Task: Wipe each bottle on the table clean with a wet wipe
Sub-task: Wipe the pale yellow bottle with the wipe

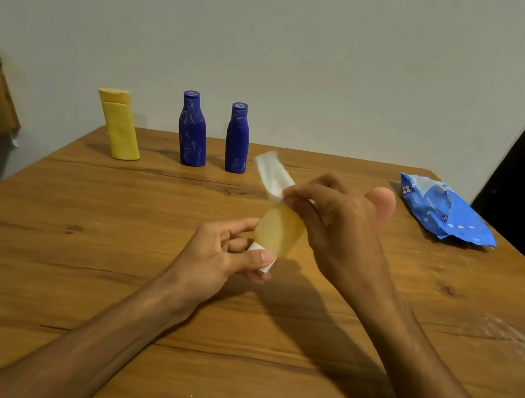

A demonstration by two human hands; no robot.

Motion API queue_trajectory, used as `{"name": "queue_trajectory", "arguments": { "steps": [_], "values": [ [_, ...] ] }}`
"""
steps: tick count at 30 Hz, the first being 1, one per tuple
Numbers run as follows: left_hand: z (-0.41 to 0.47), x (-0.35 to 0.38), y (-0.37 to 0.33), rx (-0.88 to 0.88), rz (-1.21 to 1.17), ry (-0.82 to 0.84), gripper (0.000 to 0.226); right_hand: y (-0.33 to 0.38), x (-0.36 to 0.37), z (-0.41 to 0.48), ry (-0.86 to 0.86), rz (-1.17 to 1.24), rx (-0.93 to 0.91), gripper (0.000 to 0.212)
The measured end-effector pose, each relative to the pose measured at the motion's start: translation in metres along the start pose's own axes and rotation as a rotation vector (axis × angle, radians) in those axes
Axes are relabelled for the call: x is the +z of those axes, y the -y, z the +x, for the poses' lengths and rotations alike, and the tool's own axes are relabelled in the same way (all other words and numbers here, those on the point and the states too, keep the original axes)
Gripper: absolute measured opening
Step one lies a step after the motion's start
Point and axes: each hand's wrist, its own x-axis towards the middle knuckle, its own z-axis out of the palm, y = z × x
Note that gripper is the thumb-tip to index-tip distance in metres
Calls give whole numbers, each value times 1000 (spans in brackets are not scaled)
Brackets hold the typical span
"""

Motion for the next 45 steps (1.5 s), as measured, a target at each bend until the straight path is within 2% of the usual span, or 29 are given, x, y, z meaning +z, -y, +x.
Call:
{"name": "queue_trajectory", "arguments": {
  "steps": [3,5,8,11,17,23,26,30,33,34,35,40,45],
  "values": [
    [-1,-2,-4,-5,-44,29,56,-5,-4,0,-182,6,81,16],
    [0,-3,-4,-24,-73,31,54,-6,-3,1,-195,38,112,16],
    [0,-4,-2,-59,-202,22,60,-1,-5,1,-72,125,98,14],
    [1,-6,-4,-84,-297,19,46,1,-7,0,87,155,86,16],
    [0,-6,-3,-109,-96,62,65,-10,-3,3,-151,91,178,17],
    [0,-5,-5,-95,-60,30,76,-3,0,2,-188,43,123,17],
    [0,-3,-5,-81,-44,1,79,3,1,-1,-113,56,82,17],
    [1,0,-2,-55,-63,-56,52,15,6,-7,118,21,-37,18],
    [1,-1,0,-61,-68,-132,42,24,6,-9,363,-27,-132,20],
    [1,-1,0,-60,-62,-141,40,25,6,-9,390,-32,-152,21],
    [2,-1,0,-59,-67,-136,40,23,6,-9,371,-35,-157,21],
    [3,0,-1,-28,-72,-64,51,10,11,-6,46,-31,-106,18],
    [3,3,0,2,-40,-51,53,3,11,-3,-16,-19,-63,16]
  ]
}}
